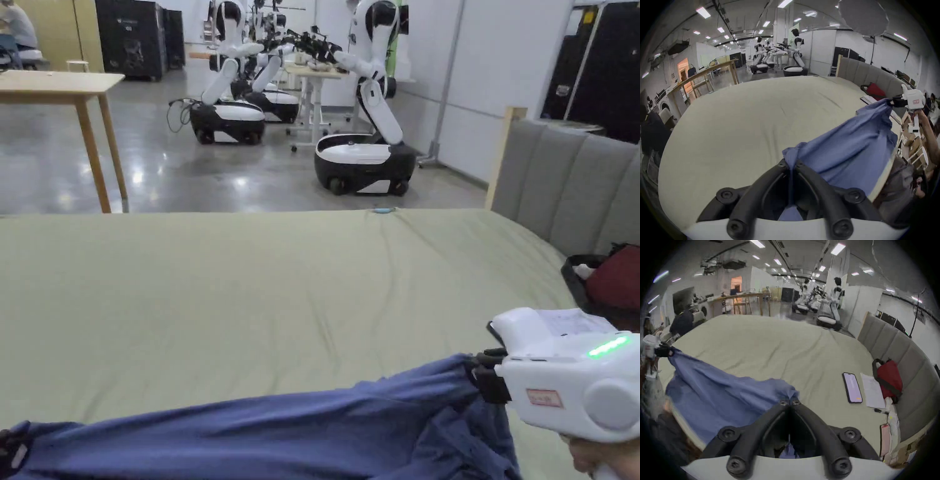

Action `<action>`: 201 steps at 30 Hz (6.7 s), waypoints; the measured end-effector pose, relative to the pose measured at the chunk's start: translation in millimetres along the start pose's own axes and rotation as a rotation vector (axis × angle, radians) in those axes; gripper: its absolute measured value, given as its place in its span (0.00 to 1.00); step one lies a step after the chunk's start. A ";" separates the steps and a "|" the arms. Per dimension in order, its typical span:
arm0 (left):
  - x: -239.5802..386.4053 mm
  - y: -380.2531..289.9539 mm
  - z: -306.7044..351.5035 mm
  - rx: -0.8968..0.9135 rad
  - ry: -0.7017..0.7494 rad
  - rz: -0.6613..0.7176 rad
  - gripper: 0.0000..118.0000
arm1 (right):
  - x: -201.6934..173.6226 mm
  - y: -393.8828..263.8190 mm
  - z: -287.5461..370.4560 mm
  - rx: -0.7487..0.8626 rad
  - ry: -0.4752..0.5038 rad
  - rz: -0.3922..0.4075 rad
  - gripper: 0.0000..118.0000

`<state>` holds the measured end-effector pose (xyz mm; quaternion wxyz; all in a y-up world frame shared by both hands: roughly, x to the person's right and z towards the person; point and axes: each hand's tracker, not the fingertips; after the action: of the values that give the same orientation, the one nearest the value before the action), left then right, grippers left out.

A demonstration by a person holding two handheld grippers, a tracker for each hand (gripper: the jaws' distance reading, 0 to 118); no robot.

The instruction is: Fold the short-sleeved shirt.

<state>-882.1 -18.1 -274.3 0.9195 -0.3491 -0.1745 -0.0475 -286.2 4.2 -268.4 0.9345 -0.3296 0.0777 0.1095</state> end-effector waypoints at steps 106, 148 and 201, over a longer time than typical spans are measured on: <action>-81.7 -122.0 32.5 0.141 -0.337 0.666 0.08 | -93.7 -96.6 191.4 0.351 0.155 -0.205 0.03; -15.4 -116.9 23.9 0.160 -0.403 0.614 0.00 | -114.4 -92.4 199.5 0.348 0.170 -0.118 0.04; -6.6 -120.9 -21.1 0.064 -0.463 0.669 1.00 | -113.3 -92.0 210.3 0.374 0.190 -0.148 0.04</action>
<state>-907.5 -123.1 -215.6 0.8309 -0.3593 -0.2553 0.3395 -356.5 50.1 -26.6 0.9734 -0.1642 0.1598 -0.0074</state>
